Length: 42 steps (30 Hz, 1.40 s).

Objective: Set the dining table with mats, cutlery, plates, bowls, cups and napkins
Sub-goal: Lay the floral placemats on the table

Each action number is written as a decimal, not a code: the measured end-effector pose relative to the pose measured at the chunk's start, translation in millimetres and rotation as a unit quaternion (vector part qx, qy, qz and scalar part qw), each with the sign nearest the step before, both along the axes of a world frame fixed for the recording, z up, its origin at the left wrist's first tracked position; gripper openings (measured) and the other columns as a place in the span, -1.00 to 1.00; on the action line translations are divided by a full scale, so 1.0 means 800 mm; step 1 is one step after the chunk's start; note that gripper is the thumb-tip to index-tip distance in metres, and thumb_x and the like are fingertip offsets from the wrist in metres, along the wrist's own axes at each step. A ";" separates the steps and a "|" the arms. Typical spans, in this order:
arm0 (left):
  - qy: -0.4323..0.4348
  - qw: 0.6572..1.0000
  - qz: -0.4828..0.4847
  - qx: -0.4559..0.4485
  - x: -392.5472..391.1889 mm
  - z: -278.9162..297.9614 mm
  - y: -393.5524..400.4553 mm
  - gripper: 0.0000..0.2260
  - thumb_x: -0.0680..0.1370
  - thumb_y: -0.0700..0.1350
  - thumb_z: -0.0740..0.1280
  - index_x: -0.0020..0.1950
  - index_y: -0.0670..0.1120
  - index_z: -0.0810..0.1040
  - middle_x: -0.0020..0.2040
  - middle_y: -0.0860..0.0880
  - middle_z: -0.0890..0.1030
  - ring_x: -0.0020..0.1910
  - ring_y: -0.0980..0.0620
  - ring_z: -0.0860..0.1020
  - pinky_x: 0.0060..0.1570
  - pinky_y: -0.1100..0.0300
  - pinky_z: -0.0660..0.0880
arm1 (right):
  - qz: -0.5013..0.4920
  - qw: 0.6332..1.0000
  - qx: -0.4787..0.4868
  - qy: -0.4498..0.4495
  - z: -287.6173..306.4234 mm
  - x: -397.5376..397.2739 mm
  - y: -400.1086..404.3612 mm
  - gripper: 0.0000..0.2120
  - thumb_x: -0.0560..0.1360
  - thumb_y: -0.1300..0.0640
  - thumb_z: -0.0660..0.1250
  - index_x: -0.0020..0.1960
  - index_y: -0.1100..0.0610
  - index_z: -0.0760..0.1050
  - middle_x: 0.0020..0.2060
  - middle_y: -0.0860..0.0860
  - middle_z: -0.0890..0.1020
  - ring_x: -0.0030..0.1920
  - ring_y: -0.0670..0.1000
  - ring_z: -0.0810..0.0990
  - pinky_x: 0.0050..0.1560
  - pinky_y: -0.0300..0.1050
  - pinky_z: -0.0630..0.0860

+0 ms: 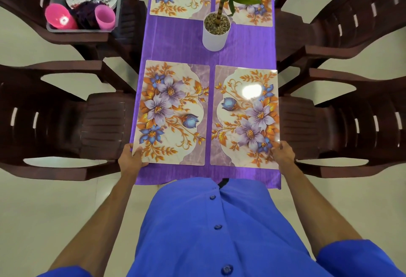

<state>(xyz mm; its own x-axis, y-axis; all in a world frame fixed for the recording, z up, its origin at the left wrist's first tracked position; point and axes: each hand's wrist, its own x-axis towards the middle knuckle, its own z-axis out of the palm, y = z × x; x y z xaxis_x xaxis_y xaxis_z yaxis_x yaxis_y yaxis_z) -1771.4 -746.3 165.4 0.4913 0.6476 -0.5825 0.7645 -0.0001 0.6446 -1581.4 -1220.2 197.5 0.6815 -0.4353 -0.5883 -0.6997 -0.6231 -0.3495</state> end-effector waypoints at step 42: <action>0.040 0.999 0.013 -0.008 0.022 0.016 0.004 -0.61 0.66 -0.01 0.39 0.40 -0.18 0.43 0.29 -0.21 0.59 0.26 -0.21 0.61 -0.02 -0.05 0.62 | -0.014 1.000 0.008 0.006 0.011 0.004 0.008 -0.68 0.63 0.20 0.31 0.35 0.27 0.51 0.21 0.23 0.61 0.02 0.10 0.51 -0.07 -0.10 0.39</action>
<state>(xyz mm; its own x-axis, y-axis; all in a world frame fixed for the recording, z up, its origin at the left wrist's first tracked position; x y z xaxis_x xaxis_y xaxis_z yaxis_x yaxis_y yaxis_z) -1753.5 -743.4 178.4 0.4256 0.6493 -0.6302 0.8133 0.0309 0.5811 -1578.4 -1213.5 206.1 0.6616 -0.4448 -0.6037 -0.7211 -0.5982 -0.3496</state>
